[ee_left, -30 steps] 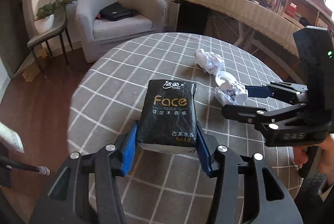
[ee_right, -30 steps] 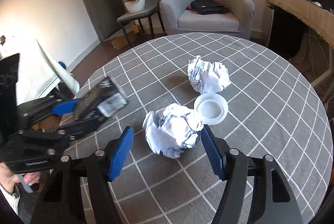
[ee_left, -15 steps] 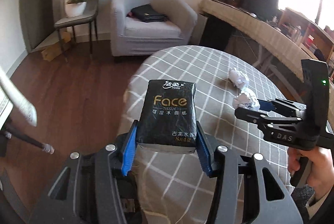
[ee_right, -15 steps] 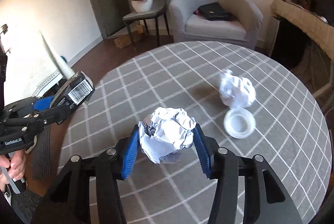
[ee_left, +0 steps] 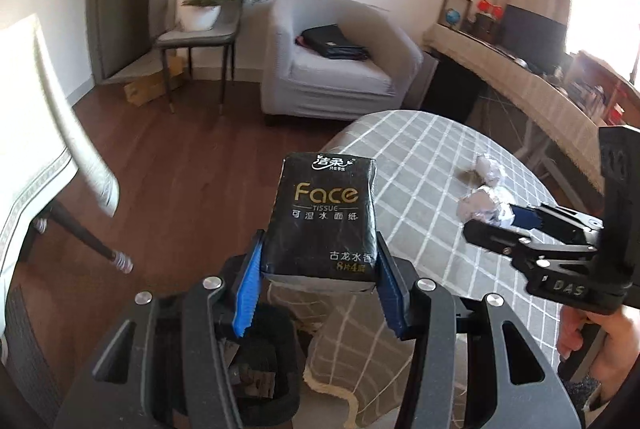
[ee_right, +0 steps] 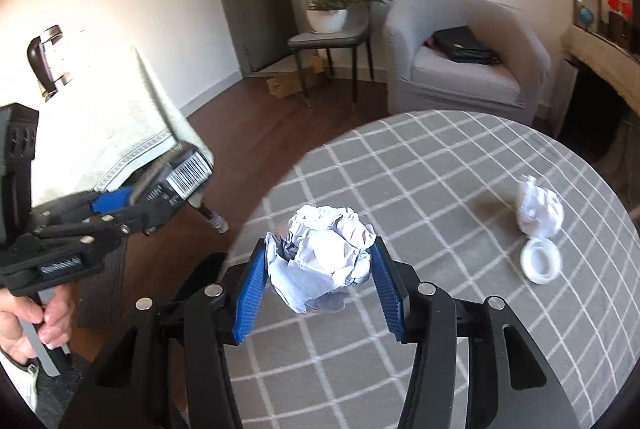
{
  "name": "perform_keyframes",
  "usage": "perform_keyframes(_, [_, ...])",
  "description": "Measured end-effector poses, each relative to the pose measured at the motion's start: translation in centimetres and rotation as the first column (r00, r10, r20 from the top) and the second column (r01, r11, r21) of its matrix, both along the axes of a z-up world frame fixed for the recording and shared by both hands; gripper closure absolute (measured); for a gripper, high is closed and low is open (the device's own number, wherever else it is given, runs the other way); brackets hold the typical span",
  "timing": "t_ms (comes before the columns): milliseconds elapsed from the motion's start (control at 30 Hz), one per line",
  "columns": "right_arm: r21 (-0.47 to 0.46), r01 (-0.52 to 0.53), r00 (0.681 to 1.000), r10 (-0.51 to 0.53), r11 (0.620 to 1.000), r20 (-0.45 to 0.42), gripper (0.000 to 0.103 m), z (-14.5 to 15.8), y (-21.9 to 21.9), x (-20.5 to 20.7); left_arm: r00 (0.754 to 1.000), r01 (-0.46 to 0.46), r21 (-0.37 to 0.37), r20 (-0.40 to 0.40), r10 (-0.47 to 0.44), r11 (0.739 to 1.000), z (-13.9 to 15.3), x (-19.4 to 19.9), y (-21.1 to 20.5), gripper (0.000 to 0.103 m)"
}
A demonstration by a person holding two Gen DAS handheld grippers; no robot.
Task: Collect trash
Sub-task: 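Carry the tissue pack and crumpled paper over the green bin, then open both grippers to drop the tissue pack and paper into the bin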
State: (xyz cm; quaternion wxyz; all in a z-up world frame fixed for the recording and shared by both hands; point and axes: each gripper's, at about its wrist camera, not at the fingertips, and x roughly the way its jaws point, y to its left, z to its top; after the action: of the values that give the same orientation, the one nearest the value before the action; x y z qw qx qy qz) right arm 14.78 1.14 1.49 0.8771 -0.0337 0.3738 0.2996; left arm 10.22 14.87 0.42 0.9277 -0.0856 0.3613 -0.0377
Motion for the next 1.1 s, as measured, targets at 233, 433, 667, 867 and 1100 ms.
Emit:
perform_keyframes(233, [0.002,-0.079,0.997,0.079,0.997,0.004,0.052,0.0,4.1,-1.4,0.995,-0.09,0.01,-0.049,0.09,0.996,-2.7,-2.0,3.0,0.05])
perform_keyframes(433, [-0.003,-0.14,0.99,0.14,0.99,-0.016,0.052,-1.0,7.9,-2.3,0.984,-0.143,0.027,-0.101,0.145,0.989,-4.8,-2.5,5.7,0.05])
perform_keyframes(667, [-0.031,-0.188,0.982,0.188,0.982,-0.024,0.052,-2.2,11.4,-3.2,0.953,-0.19,0.055,-0.231,0.197,0.98,-8.9,-2.8,8.9,0.05])
perform_keyframes(867, [-0.04,-0.218,0.975,0.216,0.975,-0.047,0.052,-3.3,13.8,-3.3,0.912,-0.219,0.077,-0.339,0.232,0.973,-12.4,-3.2,11.2,0.05])
perform_keyframes(1100, [-0.052,-0.244,0.967,0.24,0.968,-0.081,0.052,-5.0,15.9,-3.3,0.879,-0.198,0.068,-0.429,0.208,0.978,-15.3,-3.3,12.3,0.05])
